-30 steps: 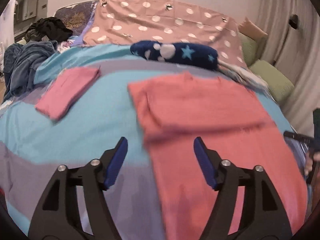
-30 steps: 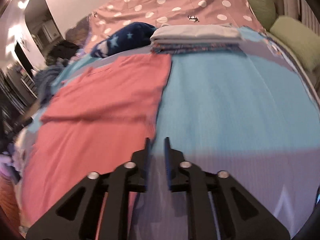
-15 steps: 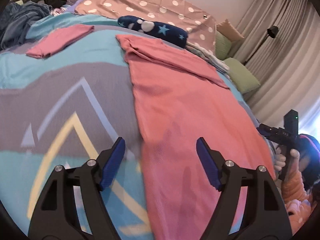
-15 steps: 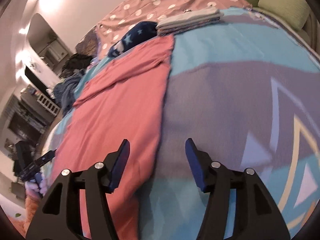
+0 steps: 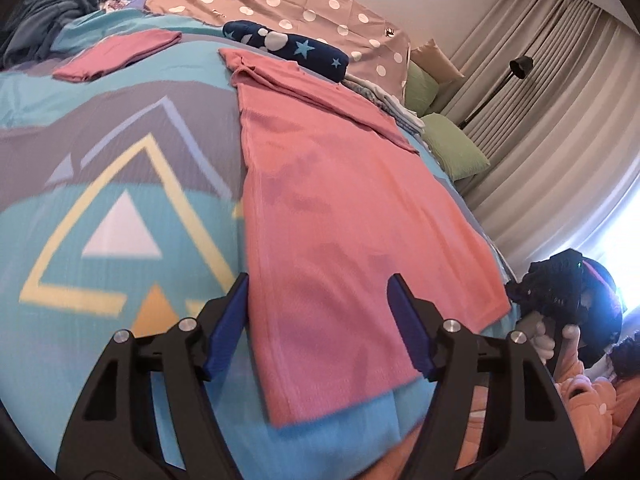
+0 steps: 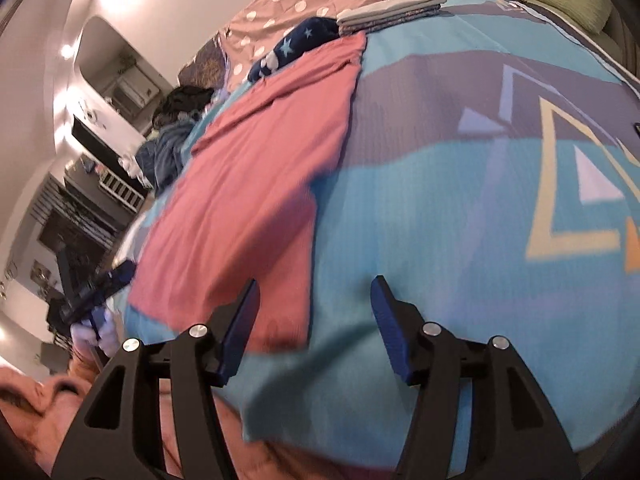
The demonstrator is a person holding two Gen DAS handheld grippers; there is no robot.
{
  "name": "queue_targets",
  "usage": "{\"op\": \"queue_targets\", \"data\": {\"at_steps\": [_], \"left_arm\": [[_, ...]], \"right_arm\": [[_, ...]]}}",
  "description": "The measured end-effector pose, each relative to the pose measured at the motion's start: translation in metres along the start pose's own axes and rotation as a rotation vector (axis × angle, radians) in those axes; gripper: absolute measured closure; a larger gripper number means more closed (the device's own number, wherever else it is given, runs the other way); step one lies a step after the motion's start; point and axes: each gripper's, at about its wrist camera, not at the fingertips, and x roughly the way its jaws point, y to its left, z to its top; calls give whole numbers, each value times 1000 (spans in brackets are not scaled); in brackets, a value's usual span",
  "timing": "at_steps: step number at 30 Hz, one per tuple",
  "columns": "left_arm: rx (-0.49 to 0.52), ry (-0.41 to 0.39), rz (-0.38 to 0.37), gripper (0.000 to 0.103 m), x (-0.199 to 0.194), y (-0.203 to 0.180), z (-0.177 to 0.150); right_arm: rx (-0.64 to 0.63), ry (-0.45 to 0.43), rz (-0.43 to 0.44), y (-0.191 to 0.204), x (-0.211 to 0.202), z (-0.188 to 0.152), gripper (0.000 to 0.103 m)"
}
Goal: Fold small clothes
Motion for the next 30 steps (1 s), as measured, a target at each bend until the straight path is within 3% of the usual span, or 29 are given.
{"op": "queue_targets", "data": {"at_steps": [4,5,8,9,11,12,13,15,17,23,24,25,27,30], "left_arm": [[5,19,-20,34,-4,-3,-8],[5,27,-37,34,-4,-3,-10],[-23,26,-98,34,-2,2,-14],[-34,22,-111,34,-2,4,-14],[-74,13,-125,52,-5,9,-14],[-96,20,-133,84,-4,10,-12],[-122,30,-135,91,-4,12,-12],[-121,21,-121,91,-6,12,-13],[-97,24,-115,91,-8,9,-15],[-94,22,-102,89,-13,10,-19],[-94,26,-94,83,-14,11,-20],[-92,32,-89,65,-13,12,-21],[-80,31,-101,52,-14,11,-23],[-43,36,-99,40,-11,2,-23]], "right_arm": [[4,1,21,8,5,-4,45],[2,-1,29,8,7,-4,50],[79,16,91,1,15,-2,98],[119,-4,109,-4,13,-1,99],[141,-55,117,-7,0,0,99],[156,-89,132,-10,-13,0,99],[164,-114,154,-11,-26,-1,99],[151,-139,165,-12,-44,-3,99],[114,-140,121,-13,-47,-6,99],[133,-54,64,-27,-22,-18,96],[147,-67,82,-30,-22,-17,94],[153,-82,97,-32,-24,-16,92],[152,-117,109,-35,-27,-11,62],[123,-89,114,-32,-16,-3,60]]}}
